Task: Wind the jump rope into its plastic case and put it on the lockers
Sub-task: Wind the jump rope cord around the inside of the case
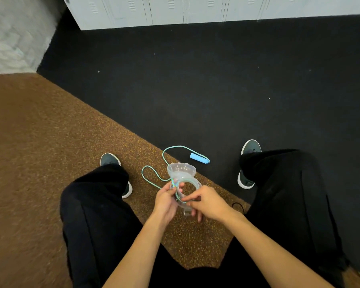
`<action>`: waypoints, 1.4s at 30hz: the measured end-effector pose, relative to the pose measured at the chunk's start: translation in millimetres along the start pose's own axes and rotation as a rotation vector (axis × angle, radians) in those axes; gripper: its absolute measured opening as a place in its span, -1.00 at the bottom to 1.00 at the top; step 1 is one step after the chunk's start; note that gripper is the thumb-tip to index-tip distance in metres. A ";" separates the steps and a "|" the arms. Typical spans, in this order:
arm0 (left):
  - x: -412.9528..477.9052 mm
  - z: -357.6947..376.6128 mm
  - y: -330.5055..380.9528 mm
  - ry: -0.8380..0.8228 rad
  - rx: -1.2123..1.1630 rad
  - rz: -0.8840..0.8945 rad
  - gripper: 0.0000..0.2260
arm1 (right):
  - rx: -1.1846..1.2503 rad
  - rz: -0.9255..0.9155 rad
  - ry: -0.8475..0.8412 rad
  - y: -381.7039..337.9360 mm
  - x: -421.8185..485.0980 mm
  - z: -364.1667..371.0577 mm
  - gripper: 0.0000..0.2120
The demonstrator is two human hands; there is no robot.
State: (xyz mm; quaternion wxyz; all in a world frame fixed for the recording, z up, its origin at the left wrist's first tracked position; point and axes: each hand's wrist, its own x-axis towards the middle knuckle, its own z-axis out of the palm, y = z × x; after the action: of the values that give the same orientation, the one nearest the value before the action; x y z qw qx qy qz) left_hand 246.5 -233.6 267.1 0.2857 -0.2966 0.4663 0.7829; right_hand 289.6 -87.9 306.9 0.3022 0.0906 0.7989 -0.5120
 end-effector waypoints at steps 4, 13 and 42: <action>-6.2 1.4 1.2 -0.022 -0.063 -0.015 -0.72 | 0.090 0.028 -0.021 3.2 -1.3 -1.4 -0.75; -5.6 3.3 5.7 -0.050 -0.082 -0.004 -0.72 | 0.157 0.045 0.012 8.4 3.9 -1.9 -0.78; -10.6 24.8 20.7 -0.174 0.387 0.167 -0.72 | -0.336 0.137 -0.031 7.3 28.4 -61.5 -0.72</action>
State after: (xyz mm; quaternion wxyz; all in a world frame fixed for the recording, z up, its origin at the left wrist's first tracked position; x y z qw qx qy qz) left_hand 233.6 -221.4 296.0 0.3104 -0.1280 0.6045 0.7224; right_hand 246.2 -35.6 302.9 0.3595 0.0853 0.8603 -0.3511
